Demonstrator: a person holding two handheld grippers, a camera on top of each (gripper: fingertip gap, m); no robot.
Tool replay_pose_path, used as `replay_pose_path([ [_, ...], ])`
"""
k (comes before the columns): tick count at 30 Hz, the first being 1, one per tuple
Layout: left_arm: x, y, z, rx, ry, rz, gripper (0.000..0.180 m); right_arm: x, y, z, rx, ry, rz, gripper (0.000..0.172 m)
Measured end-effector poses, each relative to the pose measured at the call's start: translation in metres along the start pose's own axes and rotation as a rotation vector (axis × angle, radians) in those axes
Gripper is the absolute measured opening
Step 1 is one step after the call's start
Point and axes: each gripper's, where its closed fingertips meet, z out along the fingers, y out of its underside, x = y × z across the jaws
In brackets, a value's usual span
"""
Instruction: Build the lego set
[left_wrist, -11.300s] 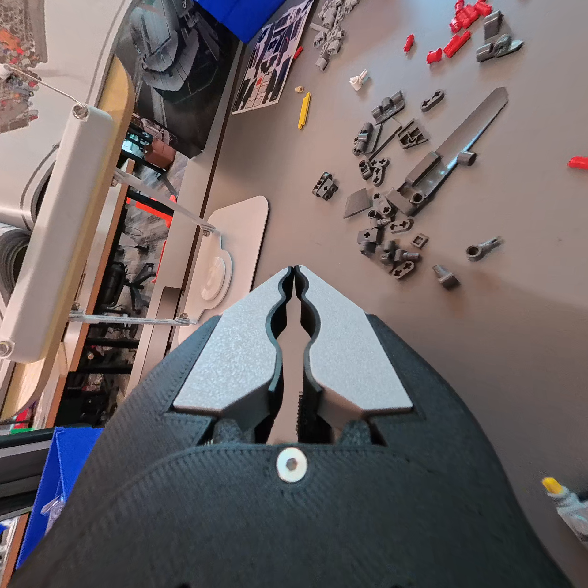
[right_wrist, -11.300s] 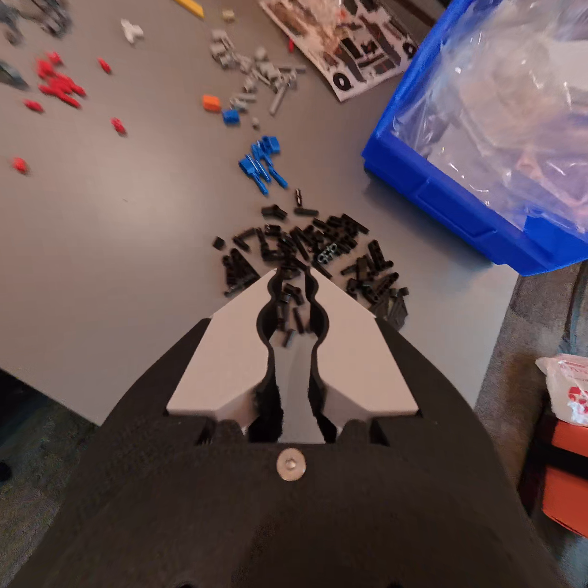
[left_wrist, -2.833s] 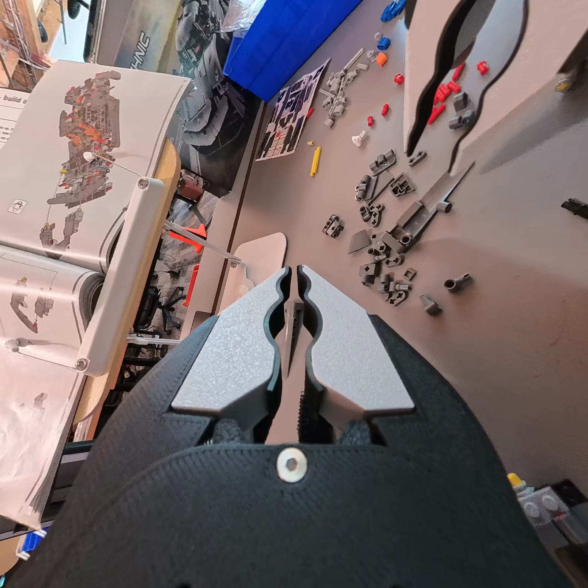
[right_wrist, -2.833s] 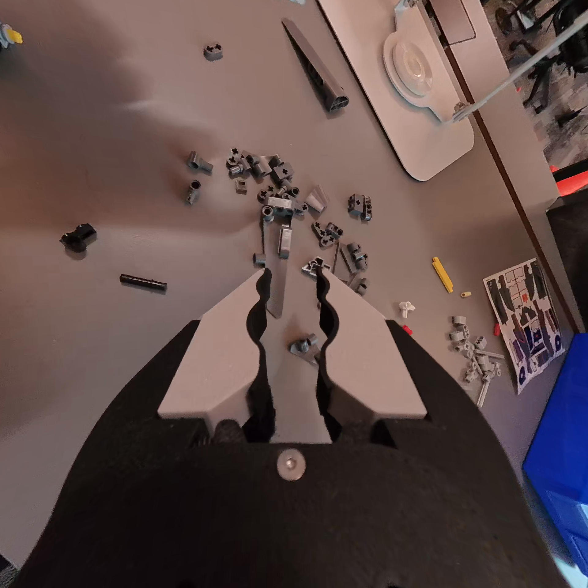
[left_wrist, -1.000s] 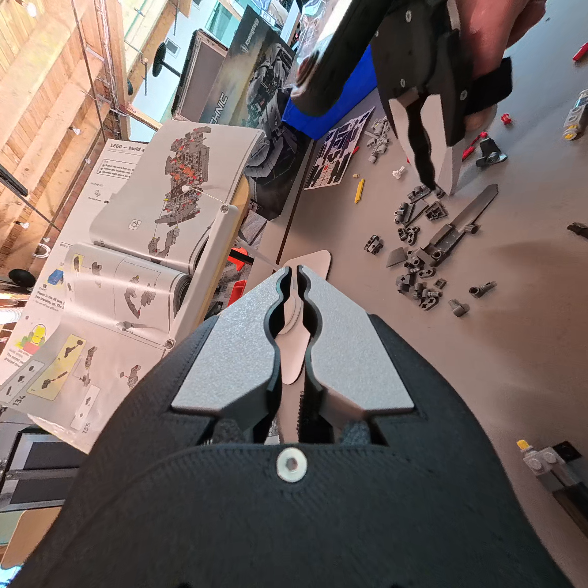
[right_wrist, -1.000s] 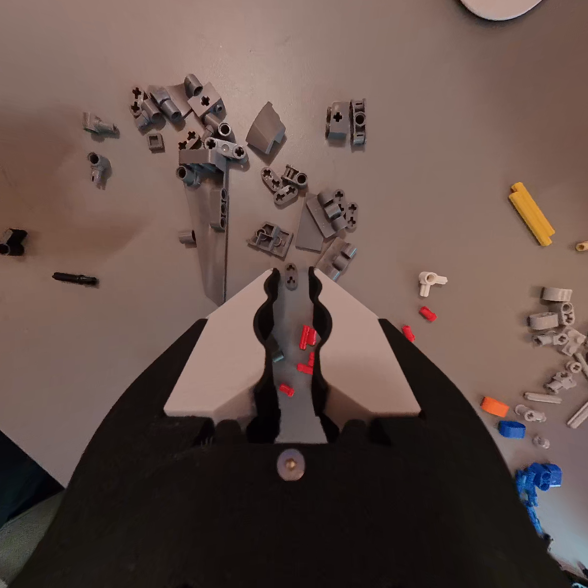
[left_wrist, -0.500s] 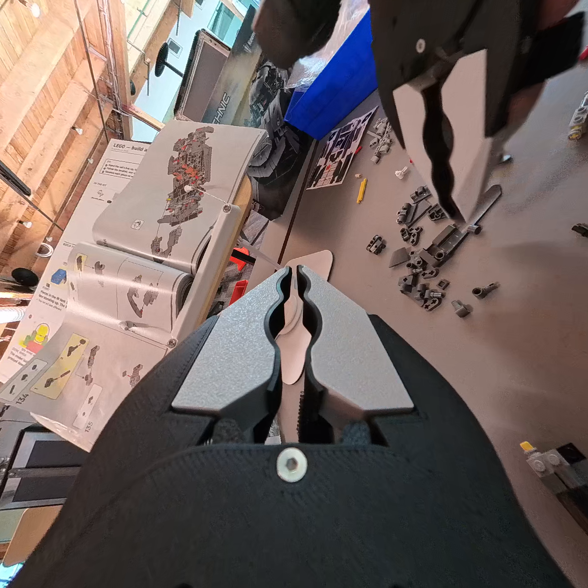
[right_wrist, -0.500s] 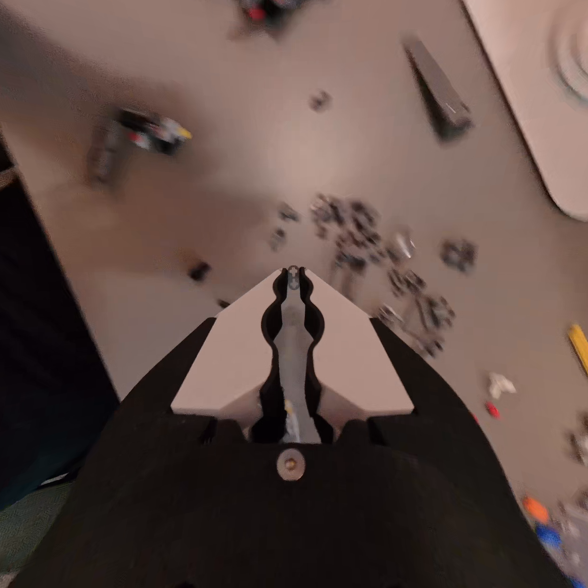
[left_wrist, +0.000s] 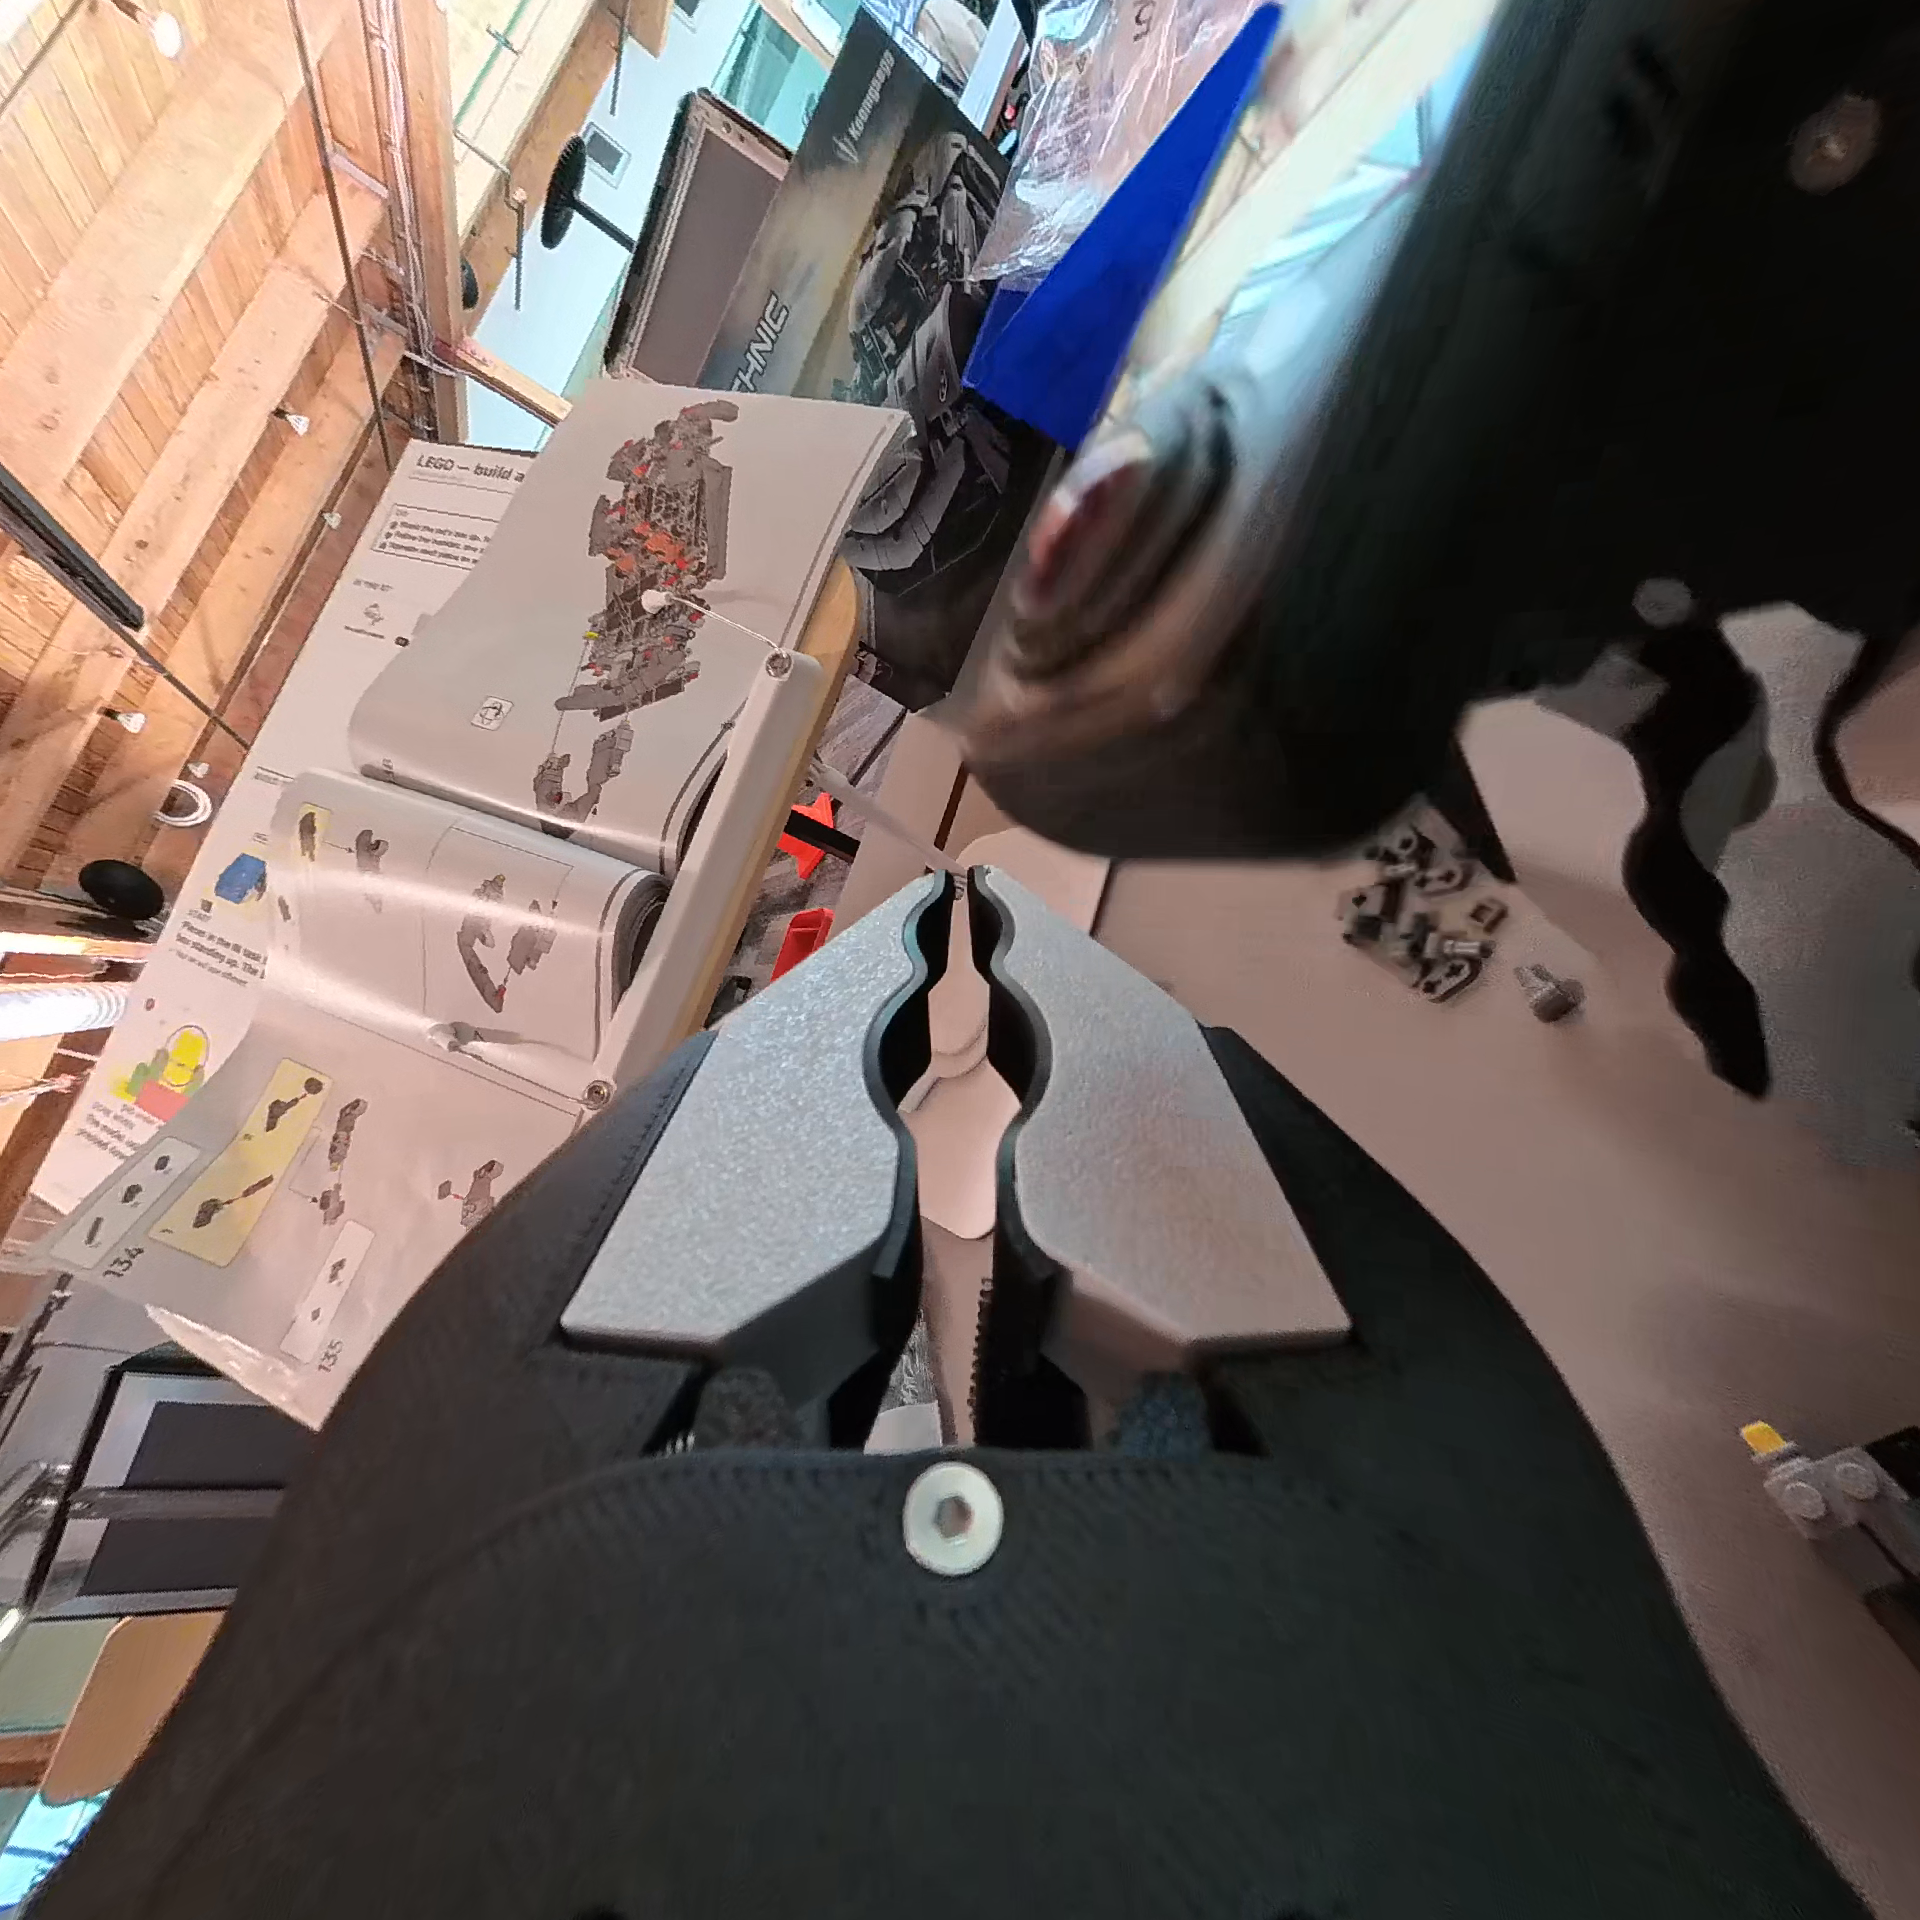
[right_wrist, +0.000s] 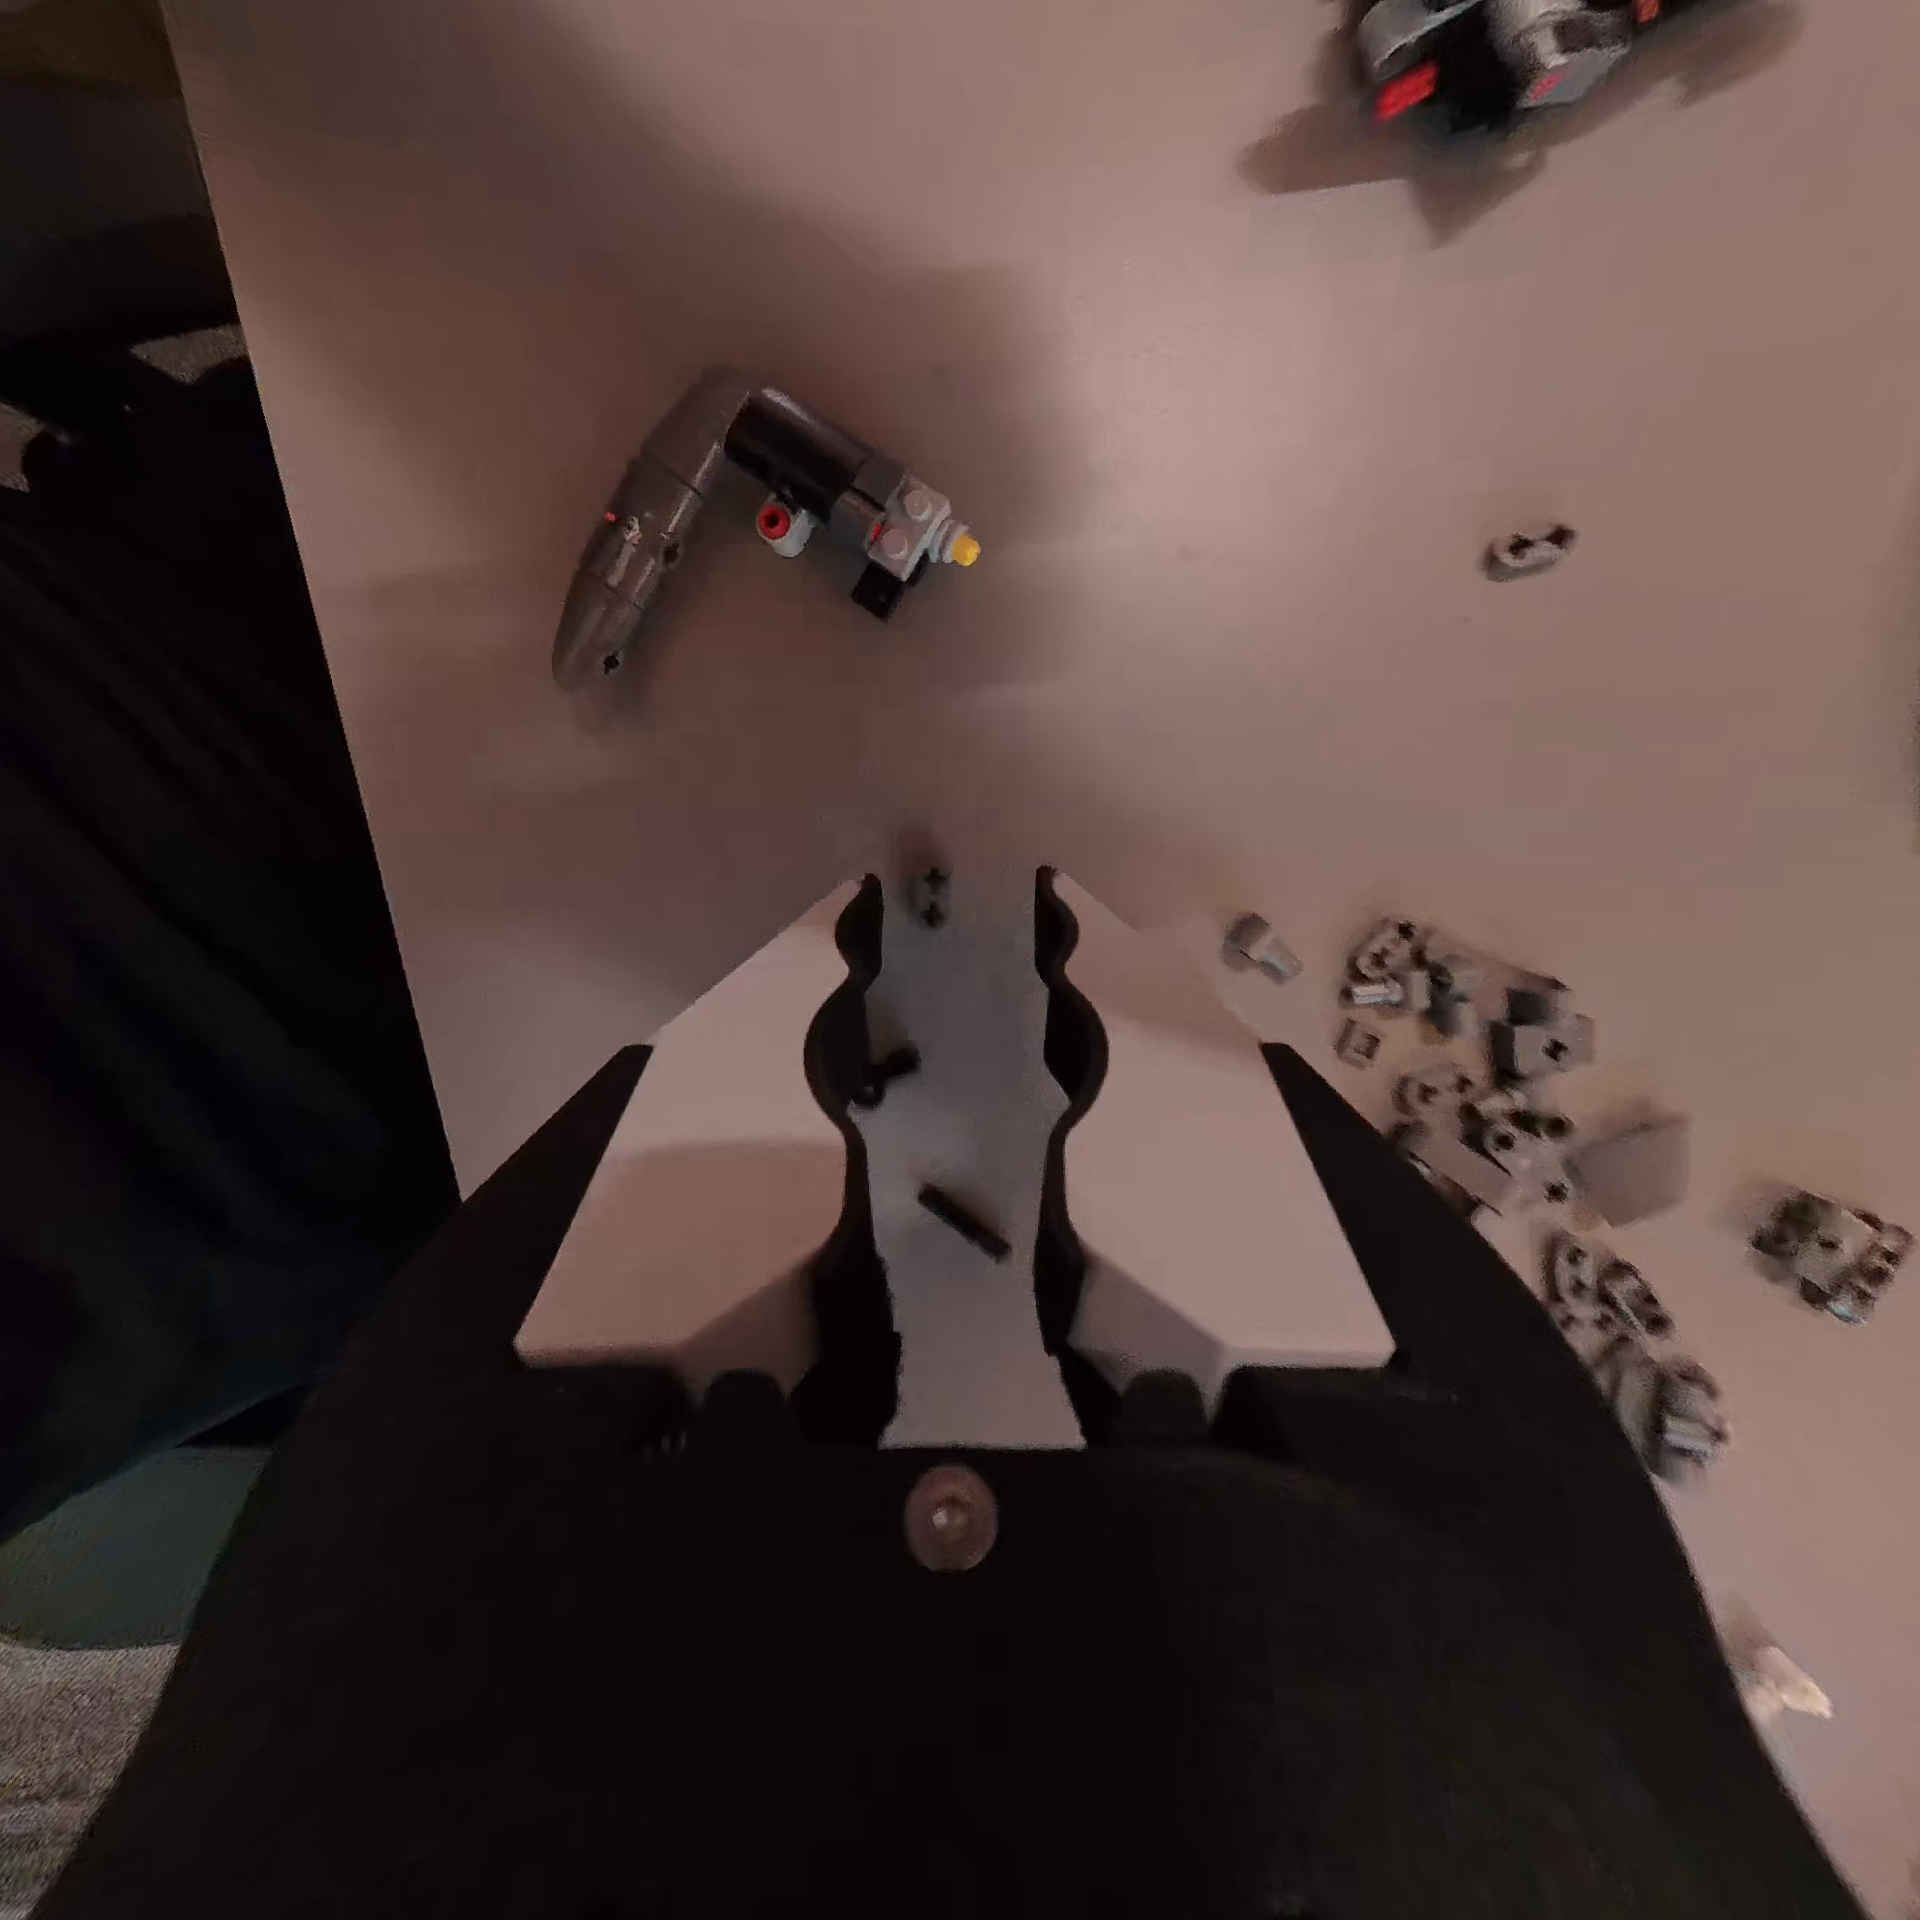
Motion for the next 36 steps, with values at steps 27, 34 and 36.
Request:
replay_pose_path([
  [27,-0.001,0.008,0.003,-0.016,0.003,-0.007,0.001,0.126,0.07,-0.045,0.035,0.201,0.04,0.013],
  [34,0.001,0.012,0.005,-0.03,0.01,0.0,0.001,0.136,0.076,-0.03,-0.051,0.135,-0.097,0.013],
  [36,0.001,0.014,0.005,-0.034,0.011,-0.003,0.001,0.135,0.078,-0.027,-0.054,0.098,-0.105,0.013],
])
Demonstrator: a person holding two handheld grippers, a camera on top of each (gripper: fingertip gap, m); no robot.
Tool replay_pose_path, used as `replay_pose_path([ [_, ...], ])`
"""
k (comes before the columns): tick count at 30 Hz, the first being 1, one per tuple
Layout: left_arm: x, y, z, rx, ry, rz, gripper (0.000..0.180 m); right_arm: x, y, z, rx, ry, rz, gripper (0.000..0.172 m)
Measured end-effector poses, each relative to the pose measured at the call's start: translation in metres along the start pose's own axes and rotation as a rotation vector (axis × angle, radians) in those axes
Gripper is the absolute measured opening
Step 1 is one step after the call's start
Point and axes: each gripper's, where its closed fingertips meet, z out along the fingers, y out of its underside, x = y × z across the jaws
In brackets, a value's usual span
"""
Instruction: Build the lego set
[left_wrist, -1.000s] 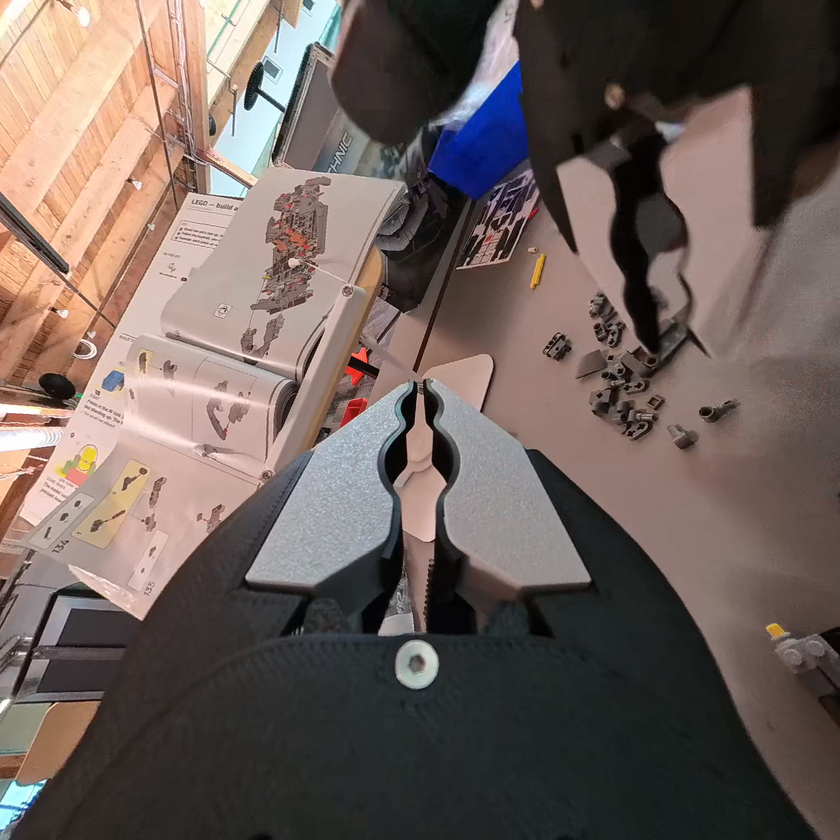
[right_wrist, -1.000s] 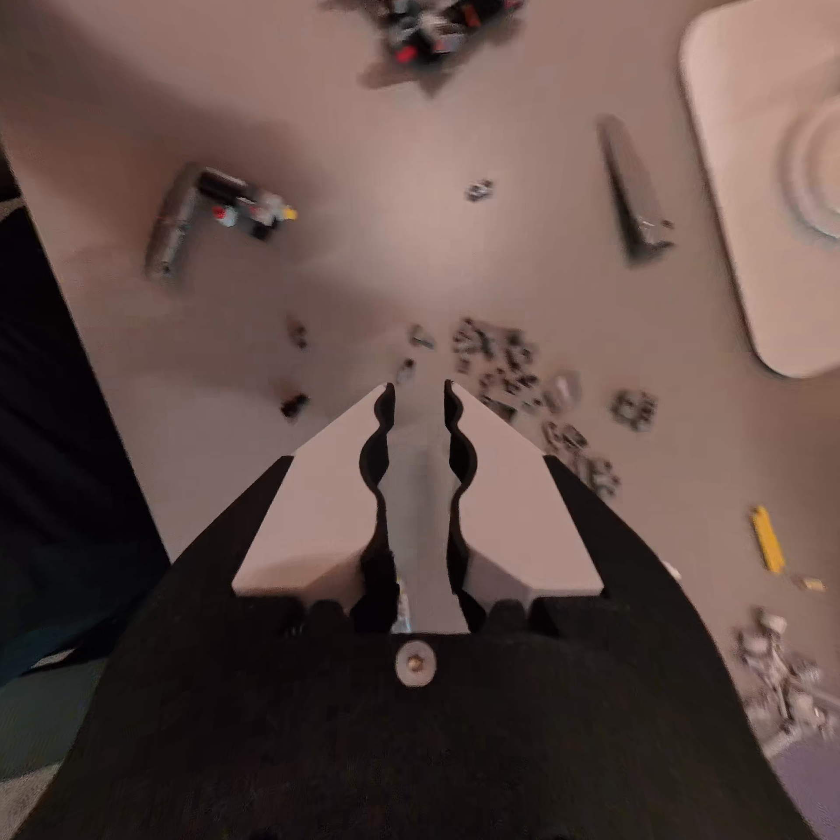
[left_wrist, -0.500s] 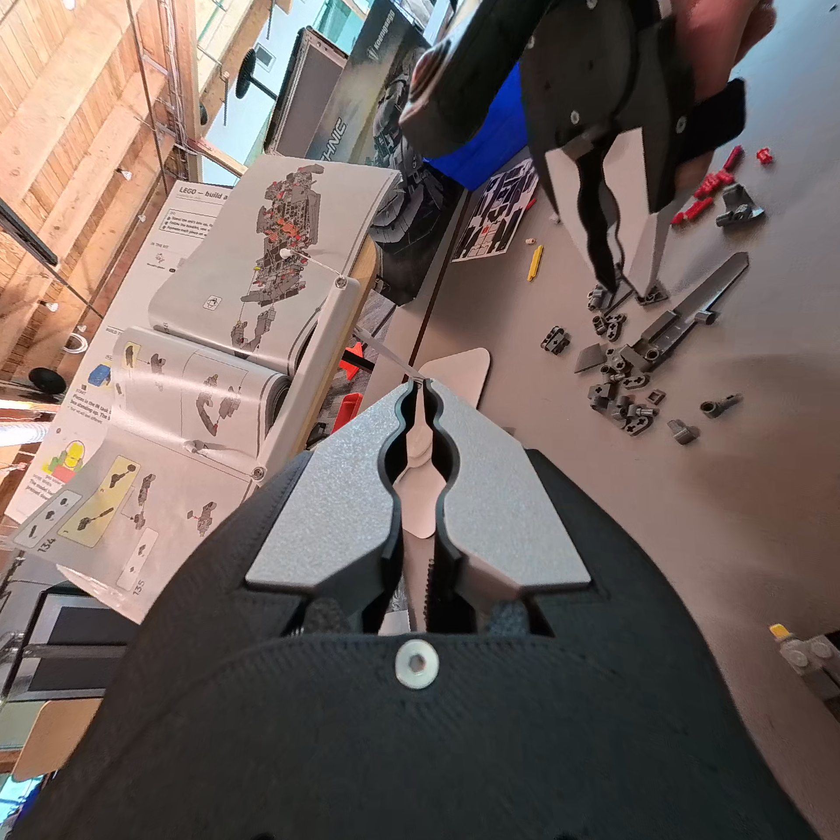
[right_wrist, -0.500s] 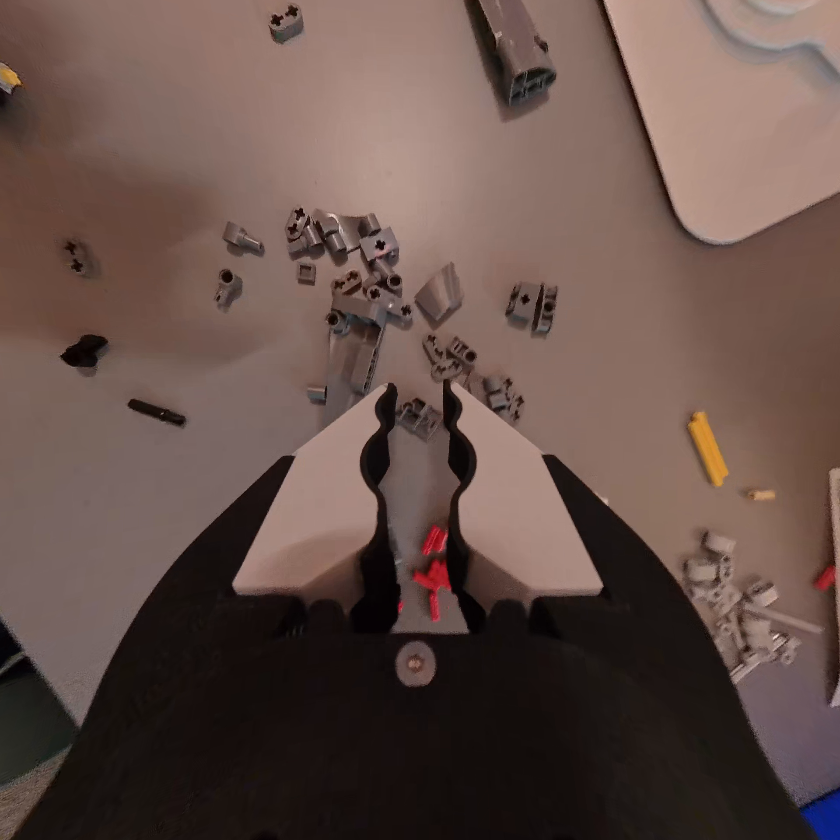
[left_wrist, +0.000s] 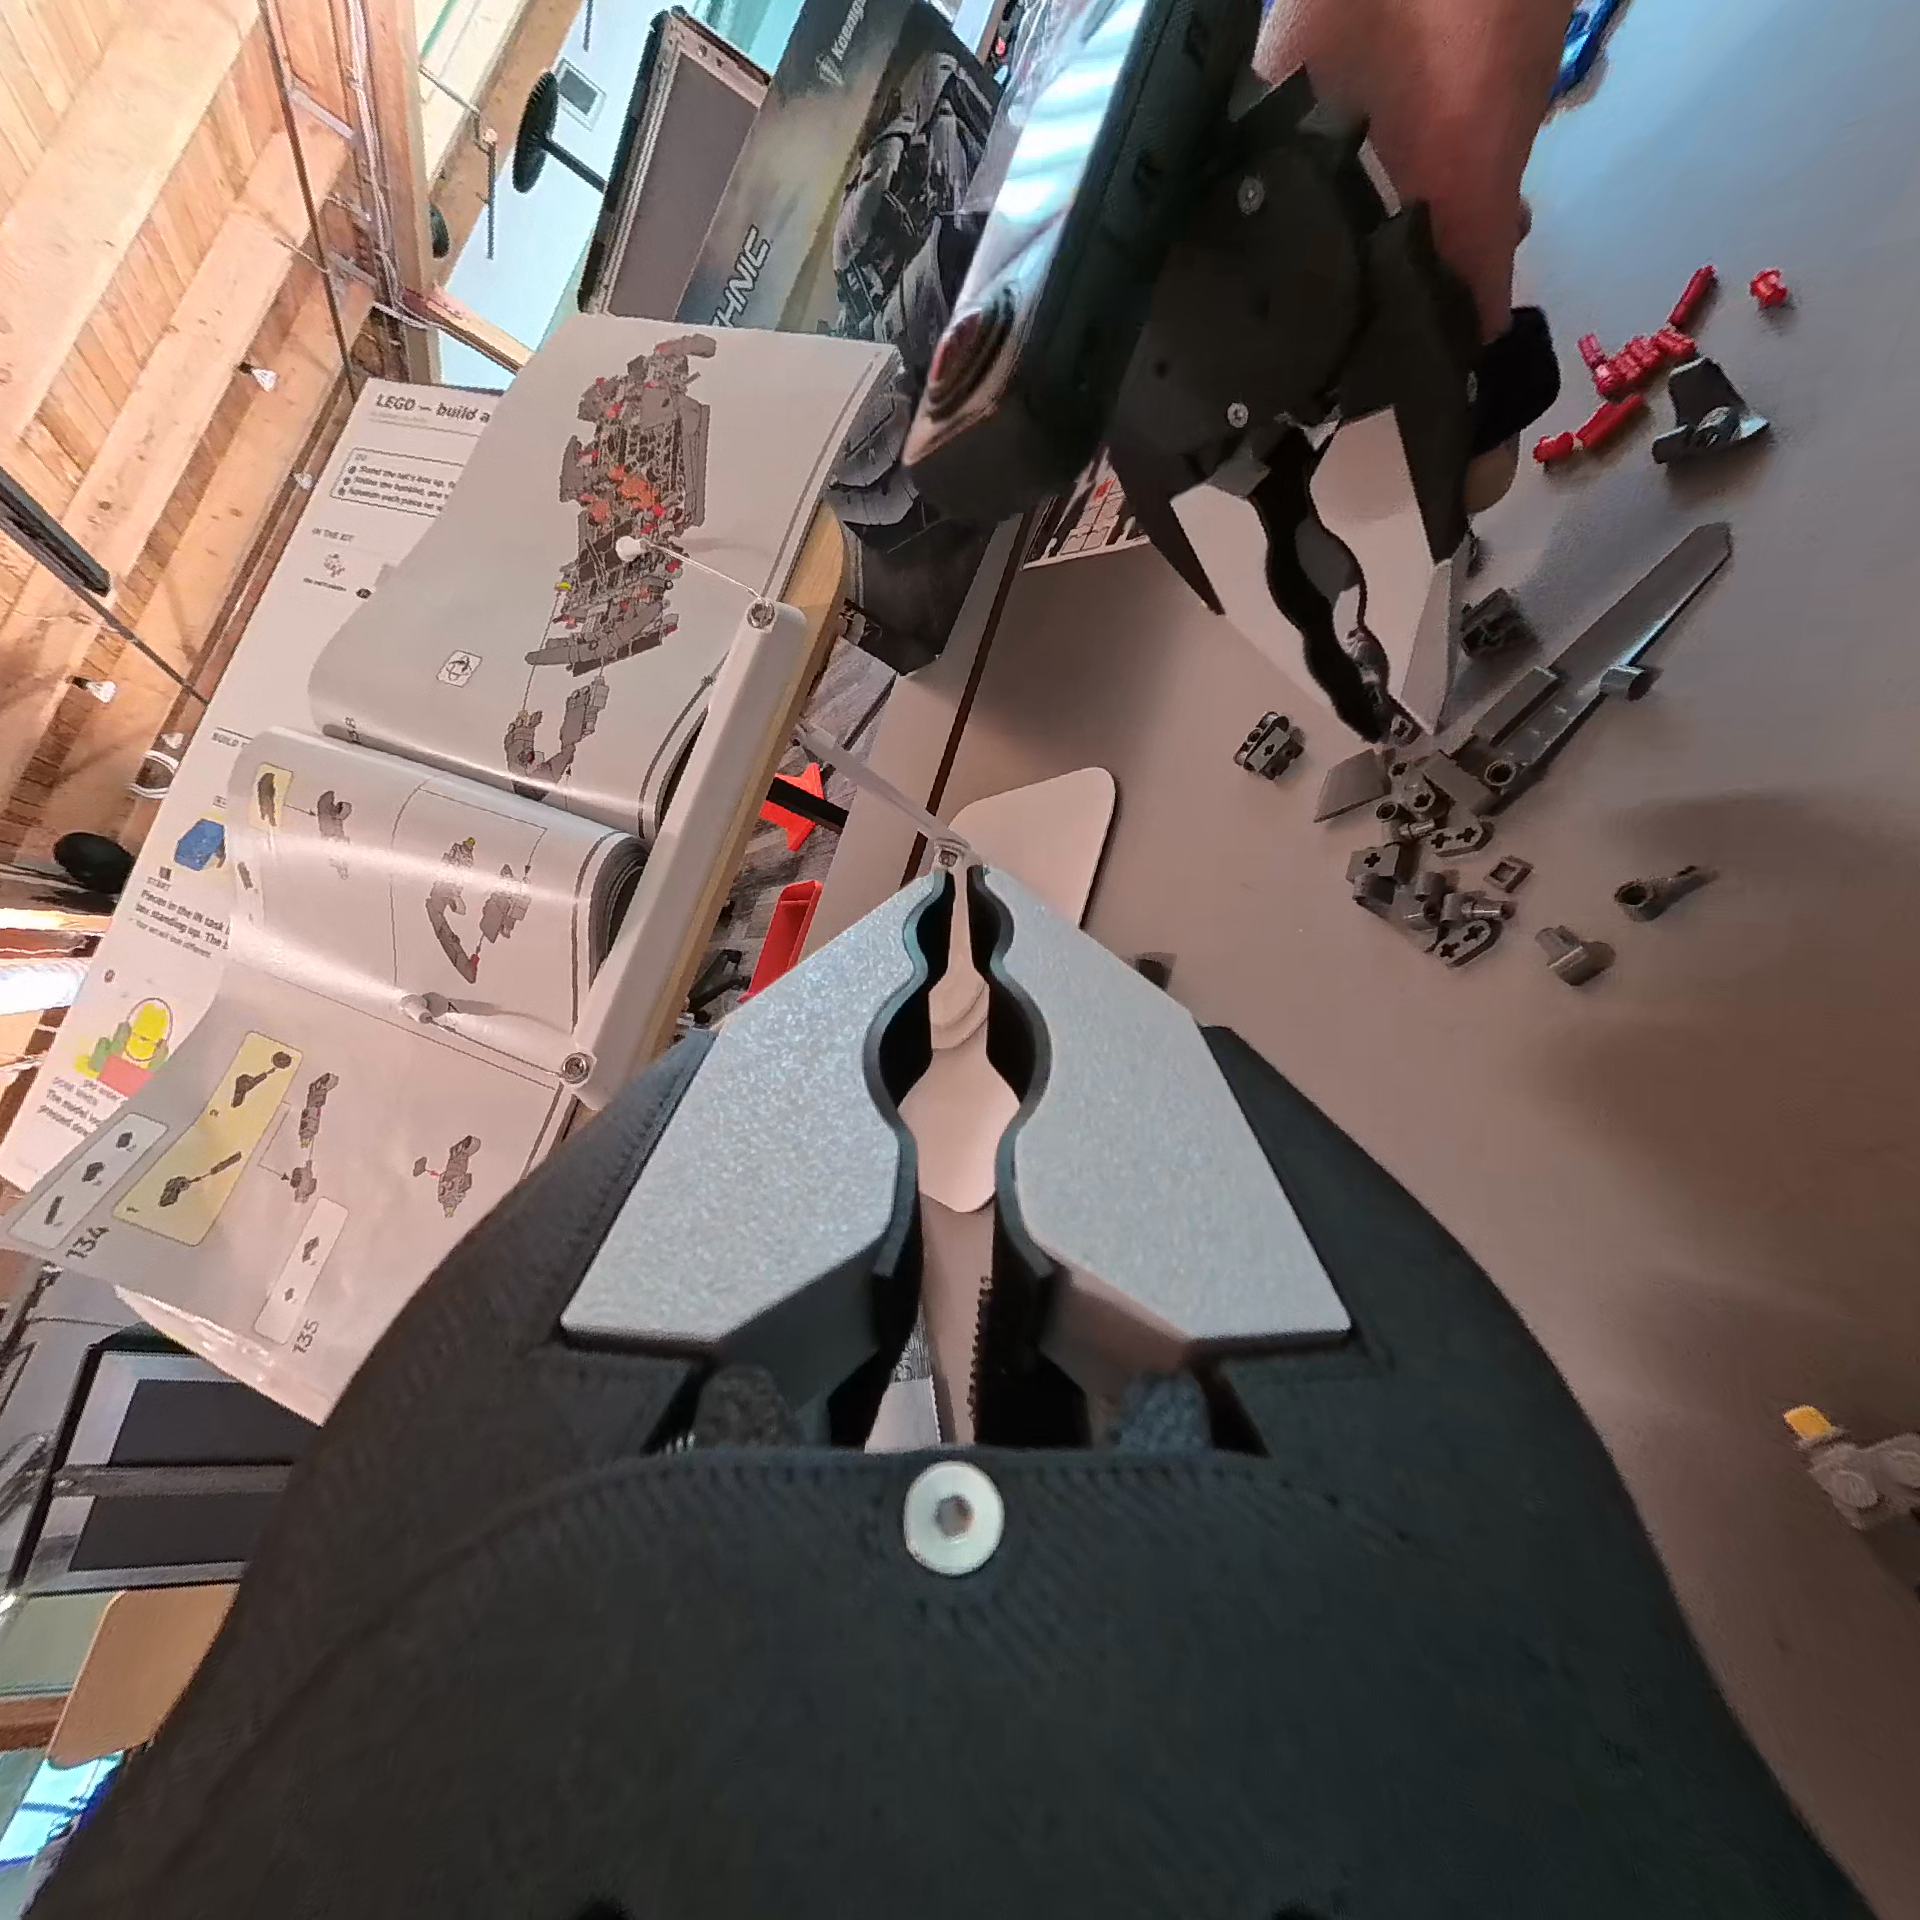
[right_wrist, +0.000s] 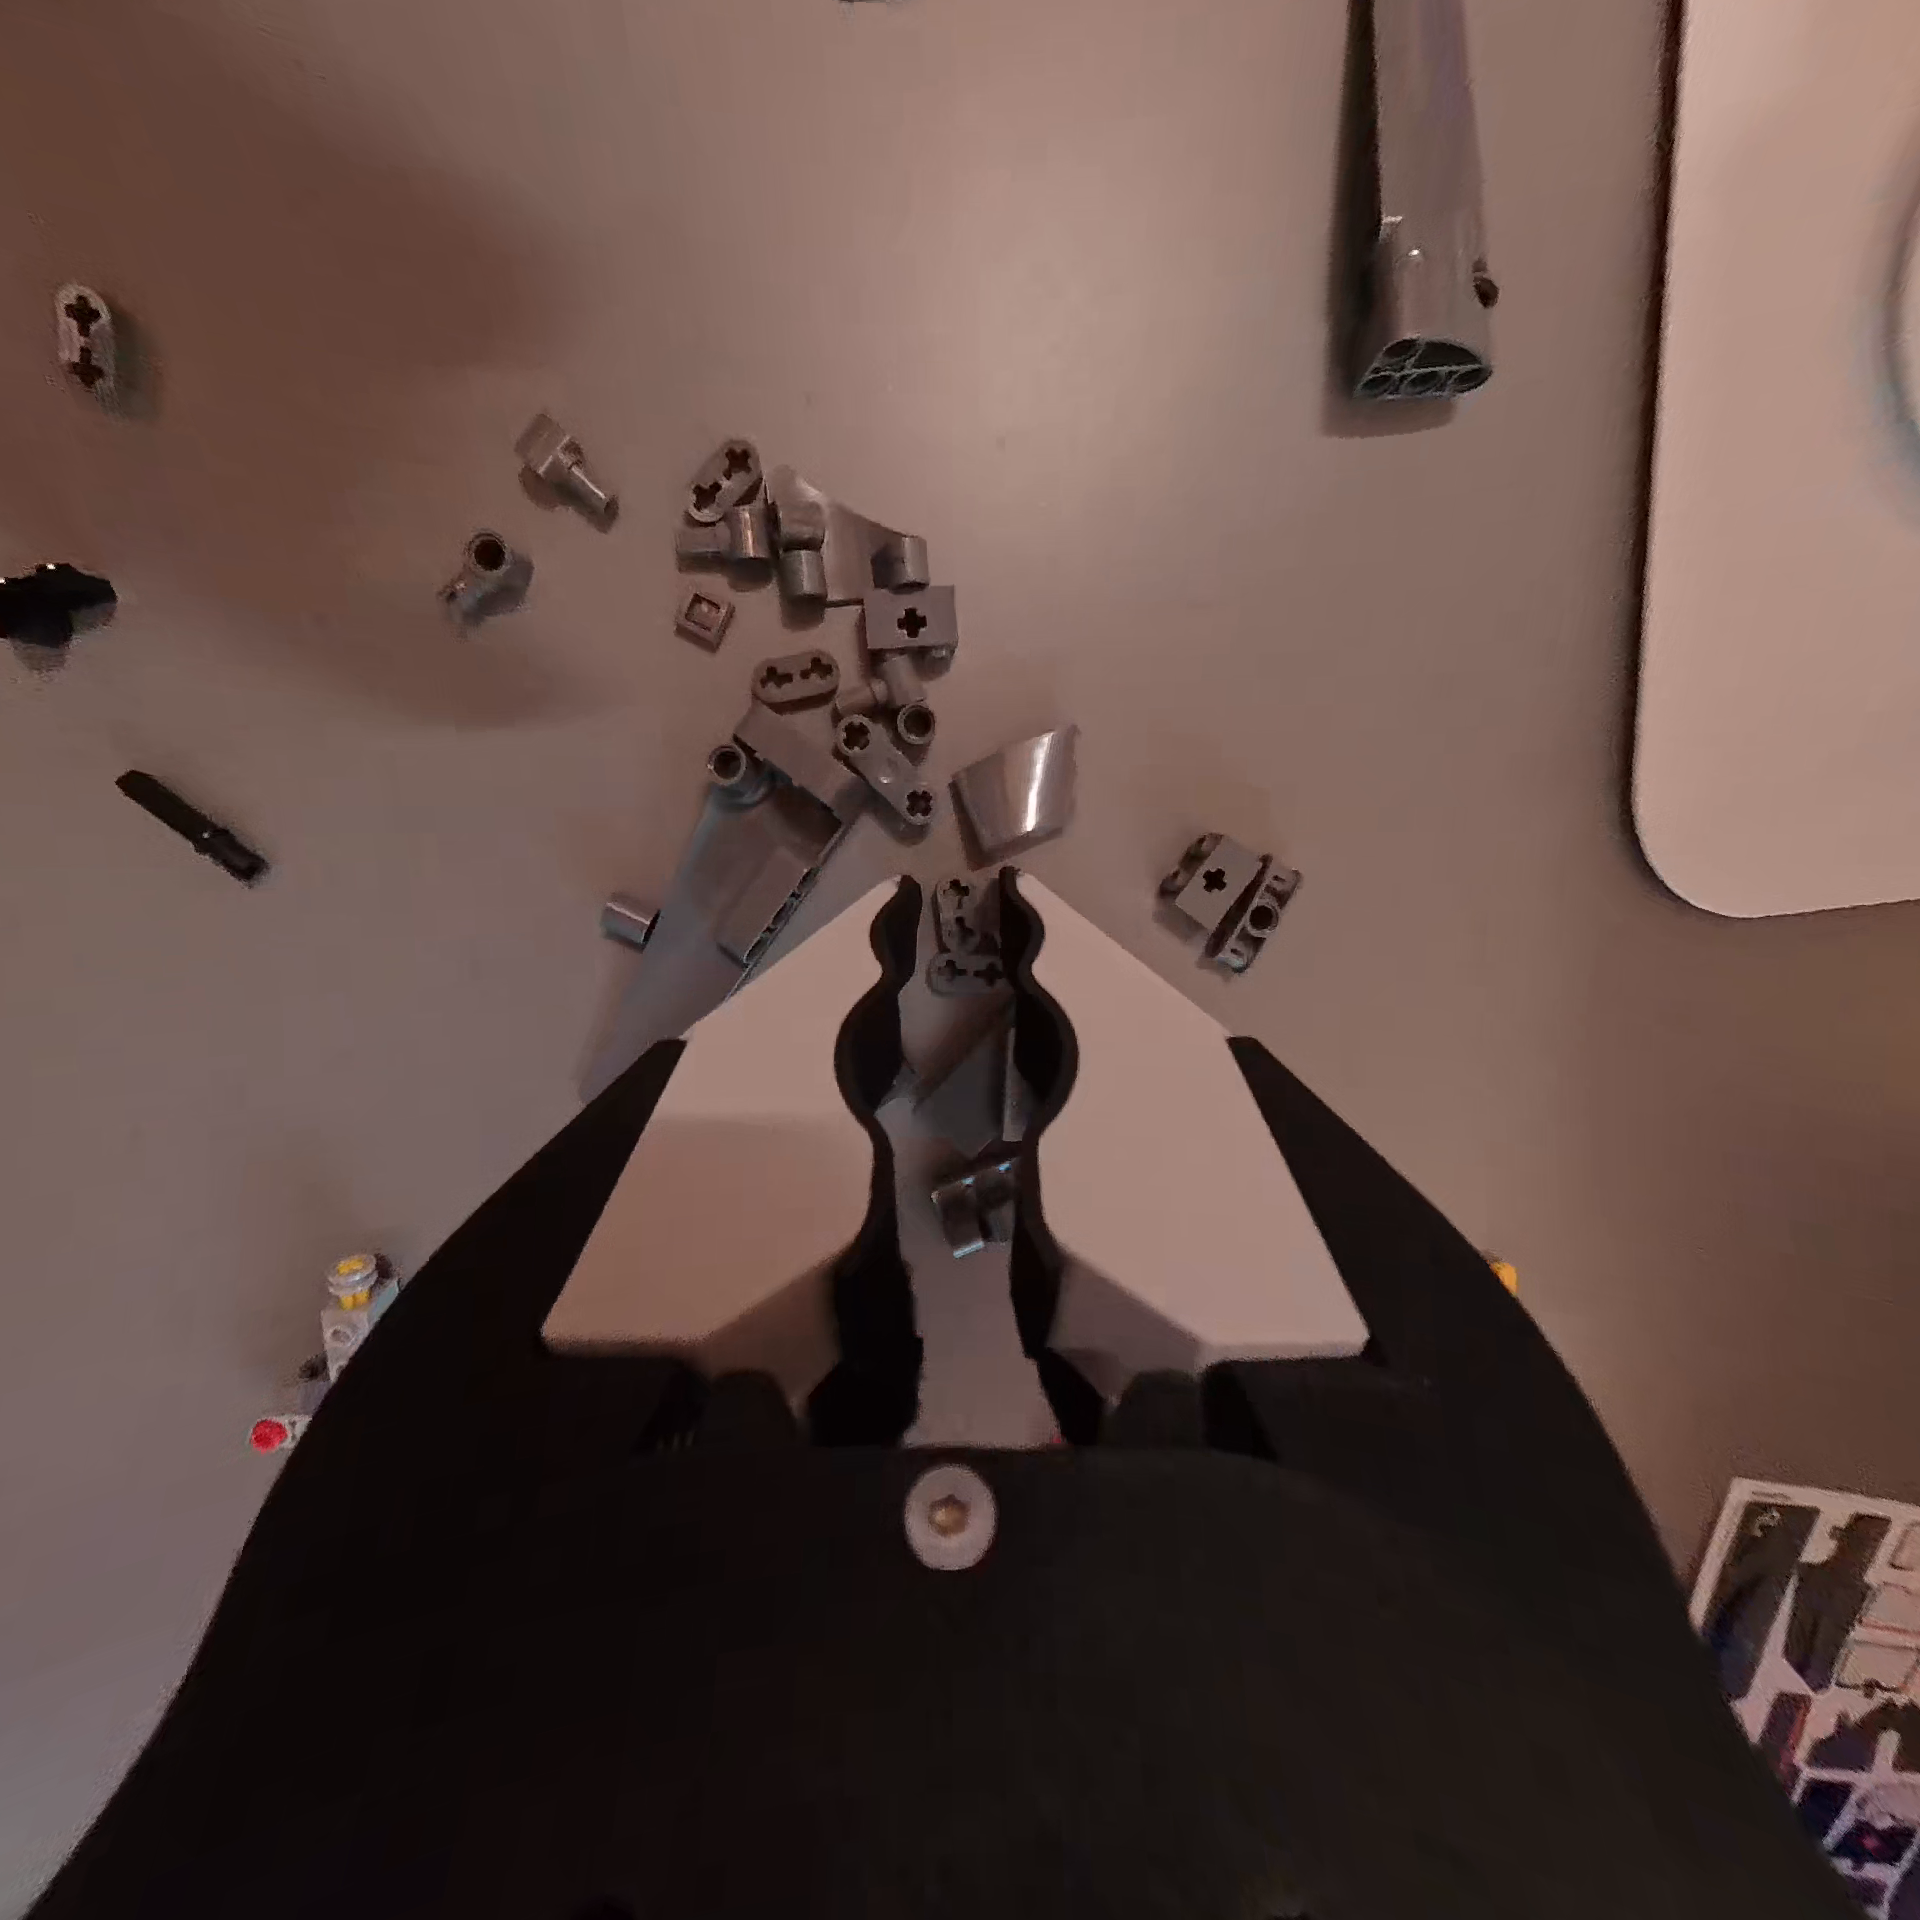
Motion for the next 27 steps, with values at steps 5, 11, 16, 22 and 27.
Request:
replay_pose_path([
  [5,0.001,0.002,0.002,-0.008,0.004,0.002,0.001,0.001,0.004,0.0,-0.004,-0.037,-0.01,0.004],
  [11,0.002,0.004,0.003,-0.013,0.01,0.0,0.0,-0.001,-0.005,-0.009,0.061,-0.028,-0.004,0.004],
  [16,0.002,0.005,0.004,-0.015,0.01,-0.007,0.0,-0.069,-0.069,-0.028,0.185,-0.105,-0.155,0.004],
  [22,0.002,0.007,0.004,-0.015,0.01,-0.012,0.0,-0.118,-0.088,0.013,0.072,-0.16,-0.229,0.004],
  [27,-0.002,0.008,0.001,-0.012,0.0,-0.01,0.0,-0.123,-0.086,0.022,0.058,-0.206,-0.154,0.02],
])
